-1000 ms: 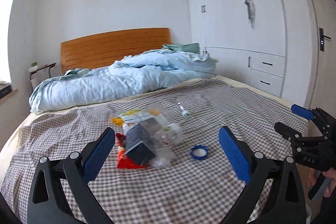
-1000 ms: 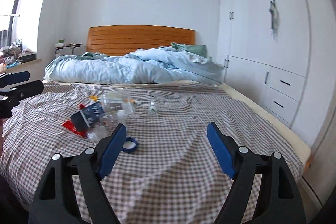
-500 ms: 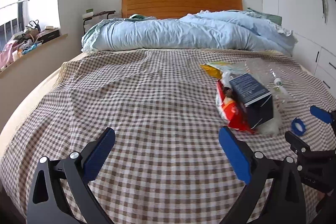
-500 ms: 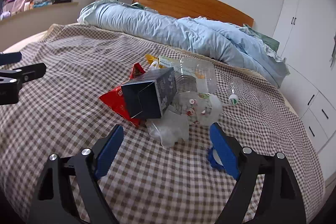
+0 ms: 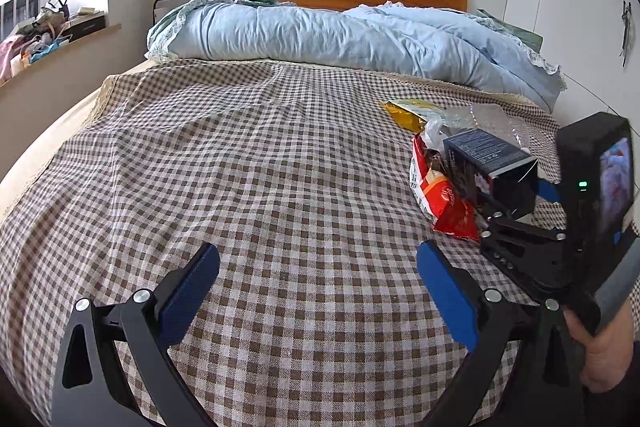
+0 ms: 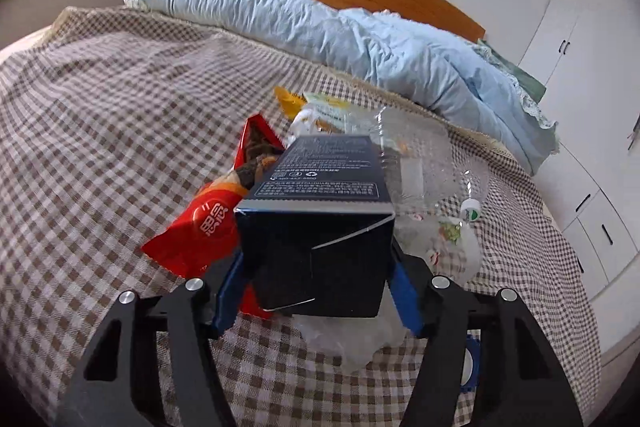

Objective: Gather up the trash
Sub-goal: 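Grasp the black printed carton with the right gripper while the left reaches the red chip bag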

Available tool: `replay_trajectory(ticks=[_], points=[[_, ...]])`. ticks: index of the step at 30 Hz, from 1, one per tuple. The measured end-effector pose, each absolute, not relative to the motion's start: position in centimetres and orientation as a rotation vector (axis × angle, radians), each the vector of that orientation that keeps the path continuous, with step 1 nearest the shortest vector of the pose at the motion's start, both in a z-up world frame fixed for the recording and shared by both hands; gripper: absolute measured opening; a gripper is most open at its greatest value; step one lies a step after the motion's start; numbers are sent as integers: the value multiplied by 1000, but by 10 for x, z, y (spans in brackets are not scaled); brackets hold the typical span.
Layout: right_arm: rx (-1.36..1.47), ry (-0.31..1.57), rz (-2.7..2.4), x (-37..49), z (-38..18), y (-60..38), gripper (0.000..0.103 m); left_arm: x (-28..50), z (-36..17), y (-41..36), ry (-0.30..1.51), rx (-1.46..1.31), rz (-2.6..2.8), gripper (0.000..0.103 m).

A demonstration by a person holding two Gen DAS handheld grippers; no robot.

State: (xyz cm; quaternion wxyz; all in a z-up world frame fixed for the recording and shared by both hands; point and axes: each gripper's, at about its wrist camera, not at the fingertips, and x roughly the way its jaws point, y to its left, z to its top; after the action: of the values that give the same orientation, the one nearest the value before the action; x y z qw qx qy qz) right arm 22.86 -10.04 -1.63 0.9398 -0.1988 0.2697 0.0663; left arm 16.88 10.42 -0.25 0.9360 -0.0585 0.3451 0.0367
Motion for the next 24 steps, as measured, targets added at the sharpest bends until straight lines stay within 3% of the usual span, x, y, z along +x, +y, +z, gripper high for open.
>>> replay_trajectory(ticks=[8,18,21,24], points=[[-207,431,226,171,39,-170,59,172,-9,91,717,-67,65,96],[71,413,206,148,28,-257,59,182,-19,40,723,30,-86,95],[107,376,203,143,30,-272,59,200,-12,26,753,-18,-157,82],[128,367,201,143,28,-281,59,234,-16,8,787,-15,-137,76]])
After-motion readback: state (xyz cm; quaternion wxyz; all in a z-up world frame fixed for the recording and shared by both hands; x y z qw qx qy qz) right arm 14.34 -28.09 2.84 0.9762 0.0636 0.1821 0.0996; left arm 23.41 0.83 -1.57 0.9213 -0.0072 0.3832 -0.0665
